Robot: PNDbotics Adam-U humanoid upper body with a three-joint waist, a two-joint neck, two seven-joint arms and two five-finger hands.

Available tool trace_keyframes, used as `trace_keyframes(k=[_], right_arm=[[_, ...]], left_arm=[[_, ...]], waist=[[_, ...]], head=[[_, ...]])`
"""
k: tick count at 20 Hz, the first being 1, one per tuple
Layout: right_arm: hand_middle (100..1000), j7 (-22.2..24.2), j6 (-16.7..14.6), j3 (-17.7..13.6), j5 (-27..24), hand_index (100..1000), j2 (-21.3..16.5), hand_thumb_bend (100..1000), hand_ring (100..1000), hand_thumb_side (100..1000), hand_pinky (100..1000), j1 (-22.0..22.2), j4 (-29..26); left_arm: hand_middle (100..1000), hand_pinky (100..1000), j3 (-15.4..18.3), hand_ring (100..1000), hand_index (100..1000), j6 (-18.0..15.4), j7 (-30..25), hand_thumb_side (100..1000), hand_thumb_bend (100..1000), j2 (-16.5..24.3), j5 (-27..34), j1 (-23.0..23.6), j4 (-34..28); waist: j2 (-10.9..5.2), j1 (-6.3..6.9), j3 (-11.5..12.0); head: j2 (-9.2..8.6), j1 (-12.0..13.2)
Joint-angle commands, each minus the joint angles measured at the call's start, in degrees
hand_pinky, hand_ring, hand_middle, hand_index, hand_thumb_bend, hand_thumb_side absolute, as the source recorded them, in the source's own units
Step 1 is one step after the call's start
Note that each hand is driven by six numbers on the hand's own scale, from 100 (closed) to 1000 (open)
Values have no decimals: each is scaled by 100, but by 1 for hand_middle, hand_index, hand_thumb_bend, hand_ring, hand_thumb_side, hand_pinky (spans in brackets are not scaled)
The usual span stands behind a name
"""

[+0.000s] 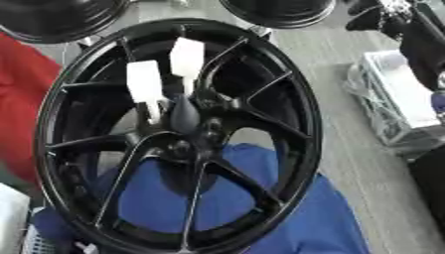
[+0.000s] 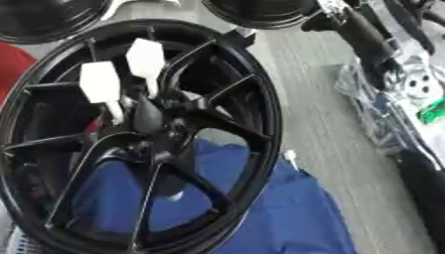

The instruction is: Pull the pin out of the wheel hub.

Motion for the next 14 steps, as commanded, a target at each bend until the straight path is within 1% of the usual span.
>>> trace_keyframes(k=[1,6,9,14], right_arm=[[595,-13,-13,-59,25,775,-123,100,623,731,782,-70,-89],[594,2,6,-28,28,774,-125,100,621,736,781,-91,-87],[593,13,20,-12,32,773,-122,100,620,739,781,-95,-78],[593,28,31,12,37,773,-111,100,620,744,781,-99,-62]], left_arm=[[735,841,-18,781,849,69,-152,569,382,329,-162,58,-262],[775,861,-220,816,881,298,-519,569,423,471,-471,211,-689],[791,870,-334,830,906,356,-806,588,445,508,-606,251,-934],[797,872,-521,836,908,481,-1188,578,469,543,-920,255,-1066]], waist=[[-85,8,4],[-58,15,0],[-39,20,-8],[-10,29,-13]], head=[[-71,-31],[-131,-22],[-160,15],[-106,177]])
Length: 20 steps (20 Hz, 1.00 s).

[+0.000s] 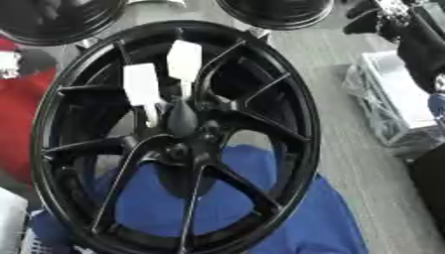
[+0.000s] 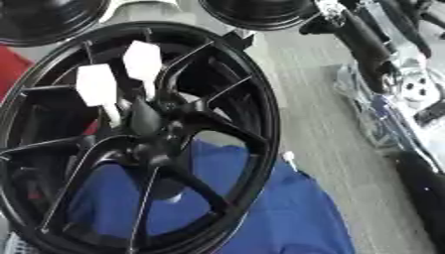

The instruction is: Pull the pin out of the wheel hub.

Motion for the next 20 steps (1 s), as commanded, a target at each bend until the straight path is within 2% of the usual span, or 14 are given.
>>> trace_keyframes(k=[1,7,12,20], right_arm=[[593,7,5,-21,35,773,-110,100,620,745,781,-90,-59],[593,23,11,-4,40,773,-100,100,620,747,782,-95,-49],[593,32,18,8,43,773,-93,100,620,751,783,-66,-29],[593,42,20,21,45,773,-95,100,620,754,784,-37,-18]], left_arm=[[790,871,-86,835,906,56,-224,574,469,230,-230,-53,-100],[792,876,-354,839,918,233,-436,567,498,105,-351,-191,-81],[791,879,-544,840,922,435,-278,556,500,-210,-378,-617,105],[789,880,-845,839,921,470,-397,554,495,-827,-547,-1356,702]], waist=[[-74,2,-11],[-64,8,-30],[-76,13,-29],[-99,21,-28]], head=[[-12,90],[0,120],[17,143],[24,148]])
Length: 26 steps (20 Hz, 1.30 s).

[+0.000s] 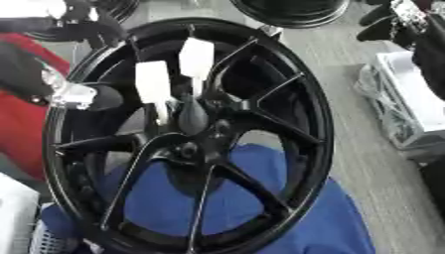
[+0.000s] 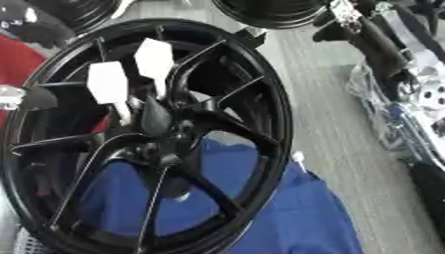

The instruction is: Pull the pin out of the wheel hub.

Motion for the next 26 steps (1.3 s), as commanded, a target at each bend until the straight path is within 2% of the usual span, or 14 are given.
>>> trace_keyframes(k=[1,3,4,7,8,10,11,12,26], right_arm=[[593,14,-6,-44,37,773,-96,100,620,754,784,-45,-33],[593,15,-4,-38,33,774,-86,100,620,748,784,-50,-30],[593,15,-3,-36,31,774,-82,100,619,758,784,-52,-29],[592,2,-2,-38,30,774,-76,100,619,762,784,-50,-23],[592,-5,-2,-39,29,774,-73,100,619,759,784,-50,-21],[592,-13,-3,-37,23,774,-67,100,619,765,784,-55,-20],[592,-13,-4,-35,20,774,-62,100,619,764,784,-62,-20],[592,-11,-6,-32,18,774,-55,100,619,767,784,-71,-22],[591,3,-16,-18,8,773,-17,100,618,781,785,-103,-22]], left_arm=[[789,880,-41,839,922,4,-98,555,497,-136,-74,-259,243],[790,882,-120,840,924,11,-204,557,533,-289,-56,-388,411],[791,883,-161,841,925,26,-267,554,511,-358,-24,-439,489],[796,887,-236,845,928,68,-425,557,531,-487,40,-543,654],[796,887,-245,846,928,75,-459,559,514,-512,37,-560,691],[797,887,-253,846,927,78,-502,557,543,-553,2,-585,756],[797,887,-258,846,927,78,-515,551,513,-576,-28,-596,794],[797,887,-265,846,927,77,-525,557,545,-602,-60,-606,839],[814,894,-338,858,909,-133,-702,534,545,-786,-562,-591,1293]], waist=[[-130,2,2],[-119,5,-9],[-109,8,-18],[-80,14,-35],[-69,17,-39],[-51,21,-45],[-42,22,-48],[-33,22,-54],[93,-3,-123]], head=[[-3,2],[-8,9],[-13,15],[-15,30],[-14,33],[-17,37],[-21,40],[-25,46],[-124,43]])
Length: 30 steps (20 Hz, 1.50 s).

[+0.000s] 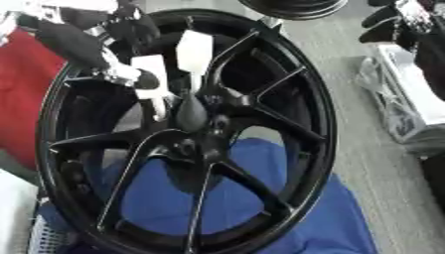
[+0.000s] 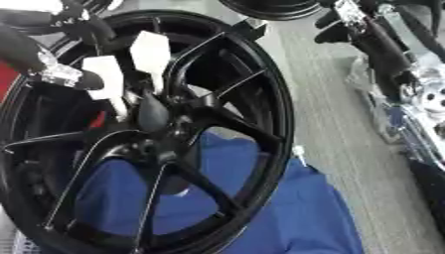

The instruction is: Pull the pin out of the wheel hub.

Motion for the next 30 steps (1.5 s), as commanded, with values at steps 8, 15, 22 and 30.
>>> trace_keyframes(k=[8,15,22,30], right_arm=[[591,21,-16,-8,-8,774,-75,100,618,787,785,-95,-39],[592,18,-19,-3,-10,775,-62,100,618,790,786,-108,-29],[592,9,-21,-3,-3,776,-54,100,619,794,787,-103,1],[593,-12,-21,-4,-5,776,-54,100,620,798,787,-89,17]], left_arm=[[814,892,-25,849,908,-111,-335,527,548,-31,-313,-114,178],[749,864,-61,807,858,-177,-350,491,511,-140,-387,-153,282],[647,830,-89,730,751,-222,-177,421,450,-119,-270,-171,153],[548,798,-94,659,590,-202,-122,310,269,-77,-261,-158,21]], waist=[[-50,-27,-21],[-5,-38,-39],[19,-37,-21],[11,-46,-13]], head=[[-265,-113],[-315,-100],[-323,-106],[-317,-84]])
